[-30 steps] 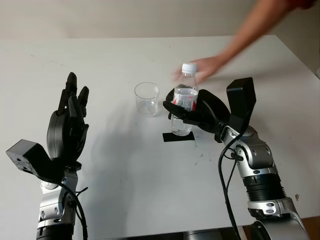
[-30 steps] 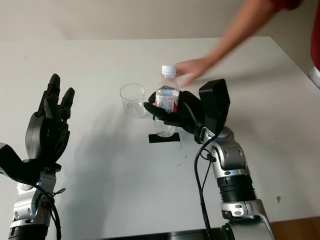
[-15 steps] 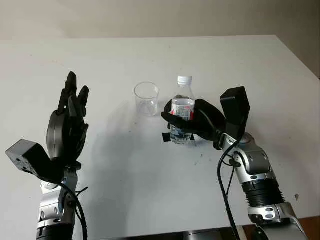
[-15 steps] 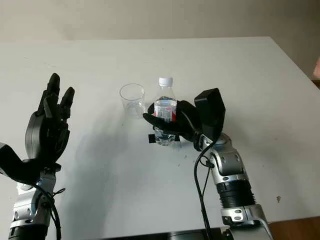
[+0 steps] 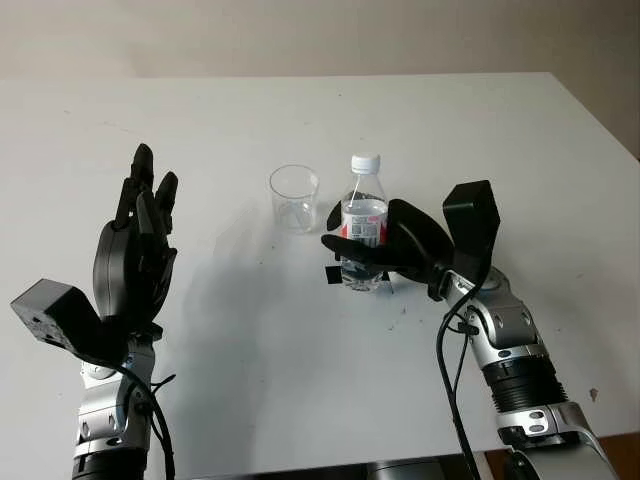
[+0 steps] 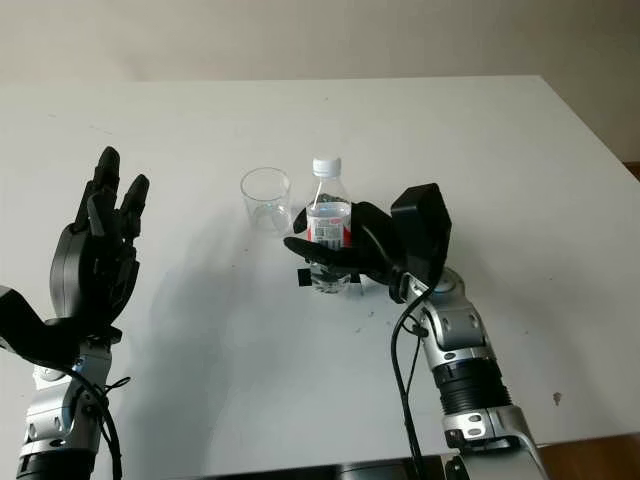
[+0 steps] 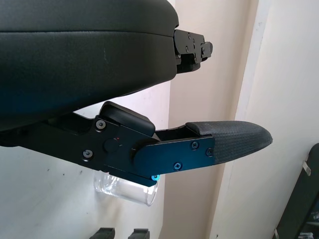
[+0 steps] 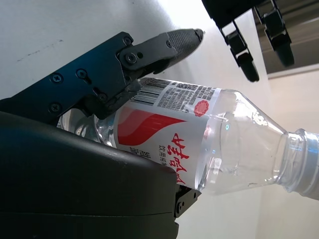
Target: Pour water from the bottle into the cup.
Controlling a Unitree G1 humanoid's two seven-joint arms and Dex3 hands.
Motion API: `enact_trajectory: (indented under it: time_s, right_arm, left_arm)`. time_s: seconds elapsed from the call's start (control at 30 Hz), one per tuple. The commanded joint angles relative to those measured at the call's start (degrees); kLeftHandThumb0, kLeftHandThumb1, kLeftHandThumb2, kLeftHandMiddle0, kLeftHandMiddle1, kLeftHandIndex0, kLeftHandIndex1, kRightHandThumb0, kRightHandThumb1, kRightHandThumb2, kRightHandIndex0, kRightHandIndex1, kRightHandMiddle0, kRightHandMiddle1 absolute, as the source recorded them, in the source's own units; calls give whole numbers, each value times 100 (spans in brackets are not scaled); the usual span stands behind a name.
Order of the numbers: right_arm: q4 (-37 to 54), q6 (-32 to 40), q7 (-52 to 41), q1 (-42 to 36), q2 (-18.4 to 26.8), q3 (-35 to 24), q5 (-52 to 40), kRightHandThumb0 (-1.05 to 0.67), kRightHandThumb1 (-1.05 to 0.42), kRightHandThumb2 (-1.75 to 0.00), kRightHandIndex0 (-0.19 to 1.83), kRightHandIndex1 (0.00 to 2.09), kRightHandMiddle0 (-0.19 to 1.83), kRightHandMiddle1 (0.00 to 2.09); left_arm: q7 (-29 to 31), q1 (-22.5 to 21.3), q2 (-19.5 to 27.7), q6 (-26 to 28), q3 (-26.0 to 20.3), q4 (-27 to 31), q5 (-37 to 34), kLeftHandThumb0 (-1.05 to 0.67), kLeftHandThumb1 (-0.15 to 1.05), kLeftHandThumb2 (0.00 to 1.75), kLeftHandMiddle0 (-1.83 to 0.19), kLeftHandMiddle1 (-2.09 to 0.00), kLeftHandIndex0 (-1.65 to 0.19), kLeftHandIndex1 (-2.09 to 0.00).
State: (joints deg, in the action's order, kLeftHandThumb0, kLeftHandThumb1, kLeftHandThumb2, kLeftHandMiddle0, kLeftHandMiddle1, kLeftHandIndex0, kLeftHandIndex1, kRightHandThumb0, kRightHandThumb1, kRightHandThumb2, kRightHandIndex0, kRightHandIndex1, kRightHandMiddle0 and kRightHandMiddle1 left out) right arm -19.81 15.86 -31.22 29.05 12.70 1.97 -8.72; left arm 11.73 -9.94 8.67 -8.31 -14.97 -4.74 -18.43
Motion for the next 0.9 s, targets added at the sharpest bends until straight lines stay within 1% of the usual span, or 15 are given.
enact_trajectory:
  time_s: [0.0, 0.07, 0.2, 0.4, 0.53, 0.67, 0.77, 0.83, 0.87]
  right_arm:
    - [-158, -205, -87, -155, 73, -15, 10, -50, -105, -11, 17, 209, 16, 209]
    - [-236, -370, -148, -189, 71, -41, -2, -53, -105, -8, -1, 209, 0, 209]
    - [-267, -548, -228, -261, 92, -80, -28, -56, -105, -7, -17, 209, -9, 209]
    - [-163, -773, -353, -407, 121, -235, -184, -56, -105, -8, -19, 209, -18, 209]
    - [-124, -1041, -505, -511, 181, -316, -257, -62, -103, -6, -19, 209, -19, 209]
    - [-12, -1331, -586, -633, 290, -305, -218, -63, -103, -6, -19, 209, -19, 209]
    - [166, -1569, -629, -753, 395, -283, -158, -65, -102, -5, -19, 209, -19, 207]
    - [227, -1721, -619, -811, 437, -268, -102, -65, -102, -5, -19, 204, -19, 200]
    - [264, -1818, -599, -848, 458, -257, -56, -66, -102, -5, -19, 197, -19, 196]
  left_arm:
    - [-1, 22, 14, 31, -27, 138, -40, -85, 105, 57, 19, -44, 0, 0]
    - [33, 34, 20, 31, -39, 142, -71, -85, 105, 56, 19, -43, 1, 0]
    - [34, 58, 25, 42, -46, 161, -86, -85, 105, 56, 19, -43, 0, 0]
    - [28, 66, 29, 33, -43, 145, -66, -85, 105, 56, 19, -44, -2, 0]
    - [37, 59, 34, 33, -43, 123, -65, -85, 105, 56, 19, -44, -2, 0]
    - [32, 52, 32, 18, -35, 131, -49, -85, 105, 57, 19, -46, -2, 0]
    - [37, 55, 35, 59, -31, 159, -69, -85, 105, 57, 19, -44, -1, 0]
    - [28, 53, 32, 62, -29, 162, -60, -85, 105, 57, 19, -43, -1, 0]
    - [27, 52, 33, 61, -28, 160, -54, -85, 105, 58, 19, -43, -1, 0]
